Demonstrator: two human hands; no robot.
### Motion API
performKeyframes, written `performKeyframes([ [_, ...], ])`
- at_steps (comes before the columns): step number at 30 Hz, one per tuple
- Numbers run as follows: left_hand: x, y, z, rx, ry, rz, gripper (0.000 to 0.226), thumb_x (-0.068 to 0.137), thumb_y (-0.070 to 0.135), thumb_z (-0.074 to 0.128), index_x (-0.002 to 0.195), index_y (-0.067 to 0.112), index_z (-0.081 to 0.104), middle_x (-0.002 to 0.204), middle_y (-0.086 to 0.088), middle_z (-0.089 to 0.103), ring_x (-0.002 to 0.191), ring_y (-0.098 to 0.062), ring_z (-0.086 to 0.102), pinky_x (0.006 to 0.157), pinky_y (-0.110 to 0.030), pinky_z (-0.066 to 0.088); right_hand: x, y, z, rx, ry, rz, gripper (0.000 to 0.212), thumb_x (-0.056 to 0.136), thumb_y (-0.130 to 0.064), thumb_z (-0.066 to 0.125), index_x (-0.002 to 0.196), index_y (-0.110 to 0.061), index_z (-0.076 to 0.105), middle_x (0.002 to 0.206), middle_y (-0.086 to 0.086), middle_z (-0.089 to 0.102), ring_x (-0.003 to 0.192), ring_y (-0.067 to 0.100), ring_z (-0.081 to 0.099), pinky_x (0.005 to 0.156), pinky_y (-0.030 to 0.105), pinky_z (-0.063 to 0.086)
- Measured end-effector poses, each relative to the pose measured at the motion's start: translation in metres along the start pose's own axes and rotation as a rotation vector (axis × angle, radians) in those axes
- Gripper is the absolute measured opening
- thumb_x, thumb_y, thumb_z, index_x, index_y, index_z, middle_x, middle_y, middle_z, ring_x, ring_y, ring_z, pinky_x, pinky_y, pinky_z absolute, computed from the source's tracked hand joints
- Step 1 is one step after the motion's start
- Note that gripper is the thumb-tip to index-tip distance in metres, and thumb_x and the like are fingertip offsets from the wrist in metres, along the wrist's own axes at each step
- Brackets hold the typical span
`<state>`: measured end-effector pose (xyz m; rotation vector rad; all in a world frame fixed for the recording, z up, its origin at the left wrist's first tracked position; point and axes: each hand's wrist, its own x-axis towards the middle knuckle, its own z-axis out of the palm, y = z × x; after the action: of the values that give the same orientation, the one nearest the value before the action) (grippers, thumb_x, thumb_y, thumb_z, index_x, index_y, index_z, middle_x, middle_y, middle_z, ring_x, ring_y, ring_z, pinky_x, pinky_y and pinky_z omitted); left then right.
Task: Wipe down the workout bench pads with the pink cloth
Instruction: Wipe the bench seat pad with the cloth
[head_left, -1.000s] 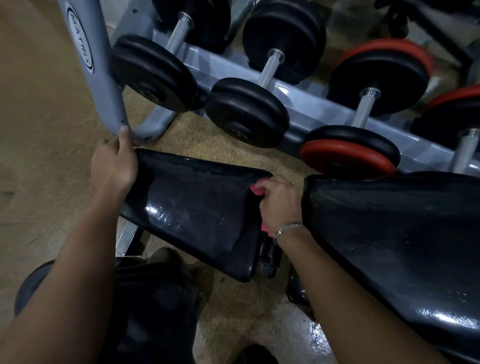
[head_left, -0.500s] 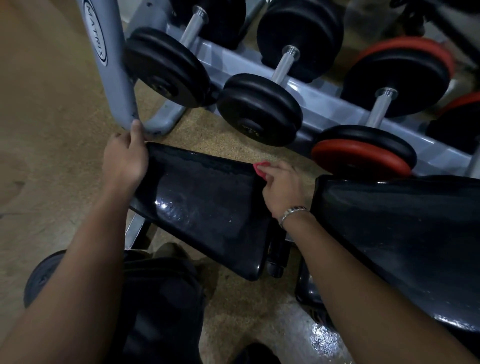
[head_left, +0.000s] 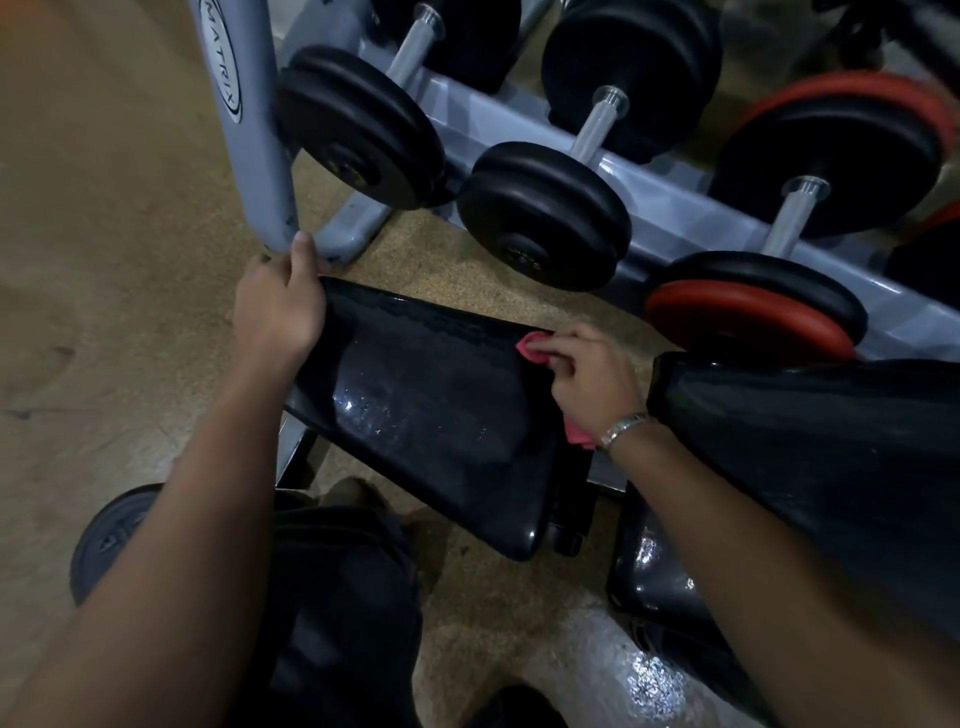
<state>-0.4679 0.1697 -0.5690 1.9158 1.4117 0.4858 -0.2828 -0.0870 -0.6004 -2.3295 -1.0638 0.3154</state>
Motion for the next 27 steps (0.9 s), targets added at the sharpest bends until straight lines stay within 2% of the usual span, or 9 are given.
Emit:
performKeyframes([
  [4, -0.002, 0.002, -0.001, -0.006, -0.003, 0.009, 0.061, 0.107, 0.054, 0.026, 0.106, 0.024, 0.079, 0.116, -0.024, 0.065, 0.121, -0.033, 0.058, 0.103, -0.042, 0.042, 0.018, -0.021, 0.011, -0.032, -0.018, 0.068, 0.038, 0.094, -0.005, 0.053, 0.116, -0.028, 0.074, 0.114, -0.007, 0.064, 0.108, 0.022, 0.056, 0.091, 0.029, 0.047],
  [6, -0.004, 0.002, -0.001, -0.011, -0.001, 0.003, 0.061, 0.106, 0.056, 0.026, 0.106, 0.026, 0.079, 0.117, -0.021, 0.065, 0.121, -0.032, 0.057, 0.102, -0.041, 0.041, 0.008, -0.029, 0.015, -0.002, -0.051, 0.015, 0.034, 0.097, -0.011, 0.055, 0.12, -0.03, 0.072, 0.116, -0.011, 0.062, 0.11, 0.018, 0.054, 0.096, 0.033, 0.048],
  [8, -0.005, 0.003, -0.002, -0.015, 0.001, -0.001, 0.06, 0.107, 0.055, 0.026, 0.107, 0.025, 0.079, 0.118, -0.019, 0.064, 0.123, -0.032, 0.056, 0.103, -0.041, 0.04, -0.002, -0.023, 0.011, 0.053, -0.063, -0.067, 0.03, 0.095, -0.014, 0.059, 0.115, -0.031, 0.074, 0.11, -0.014, 0.061, 0.106, 0.015, 0.056, 0.095, 0.038, 0.049],
  [10, -0.008, 0.007, -0.003, -0.025, 0.003, 0.002, 0.059, 0.109, 0.052, 0.027, 0.109, 0.023, 0.078, 0.117, -0.018, 0.062, 0.125, -0.032, 0.054, 0.104, -0.041, 0.039, 0.0, -0.015, 0.002, 0.047, -0.08, -0.084, 0.03, 0.093, -0.012, 0.061, 0.111, -0.03, 0.076, 0.105, -0.012, 0.061, 0.1, 0.013, 0.058, 0.088, 0.033, 0.05],
  [12, -0.009, 0.01, -0.004, -0.019, 0.0, -0.008, 0.058, 0.11, 0.05, 0.028, 0.112, 0.021, 0.078, 0.113, -0.015, 0.058, 0.128, -0.032, 0.052, 0.104, -0.039, 0.037, 0.014, -0.016, 0.004, -0.003, -0.066, -0.011, 0.031, 0.096, -0.013, 0.057, 0.114, -0.031, 0.075, 0.105, -0.011, 0.059, 0.097, 0.011, 0.058, 0.079, 0.025, 0.045],
  [15, -0.009, 0.01, -0.004, -0.008, -0.005, -0.016, 0.057, 0.109, 0.05, 0.028, 0.112, 0.022, 0.078, 0.106, -0.007, 0.05, 0.128, -0.032, 0.052, 0.099, -0.034, 0.034, 0.023, -0.032, 0.018, -0.037, -0.041, 0.055, 0.033, 0.099, -0.016, 0.053, 0.122, -0.033, 0.07, 0.106, -0.01, 0.056, 0.097, 0.015, 0.057, 0.077, 0.024, 0.039],
  [20, -0.009, 0.009, -0.004, 0.014, 0.004, -0.023, 0.059, 0.109, 0.051, 0.027, 0.112, 0.022, 0.077, 0.107, -0.005, 0.051, 0.126, -0.03, 0.052, 0.093, -0.034, 0.033, -0.002, -0.024, 0.007, 0.098, -0.064, -0.111, 0.029, 0.094, -0.014, 0.061, 0.114, -0.029, 0.075, 0.104, -0.009, 0.06, 0.092, 0.008, 0.057, 0.079, 0.017, 0.044],
  [25, -0.008, 0.008, -0.004, 0.006, 0.0, -0.025, 0.06, 0.108, 0.055, 0.026, 0.109, 0.024, 0.077, 0.113, -0.006, 0.053, 0.123, -0.03, 0.055, 0.097, -0.037, 0.037, 0.025, -0.025, 0.018, -0.065, -0.031, 0.055, 0.037, 0.097, -0.016, 0.05, 0.125, -0.034, 0.068, 0.109, -0.009, 0.054, 0.099, 0.017, 0.058, 0.077, 0.029, 0.049],
  [27, -0.01, 0.01, -0.004, -0.002, 0.006, -0.028, 0.059, 0.109, 0.053, 0.027, 0.111, 0.023, 0.077, 0.112, -0.005, 0.053, 0.124, -0.031, 0.055, 0.096, -0.036, 0.036, 0.019, -0.034, 0.024, -0.051, -0.032, 0.048, 0.04, 0.098, -0.016, 0.048, 0.128, -0.035, 0.065, 0.114, -0.011, 0.052, 0.106, 0.016, 0.055, 0.078, 0.031, 0.05],
])
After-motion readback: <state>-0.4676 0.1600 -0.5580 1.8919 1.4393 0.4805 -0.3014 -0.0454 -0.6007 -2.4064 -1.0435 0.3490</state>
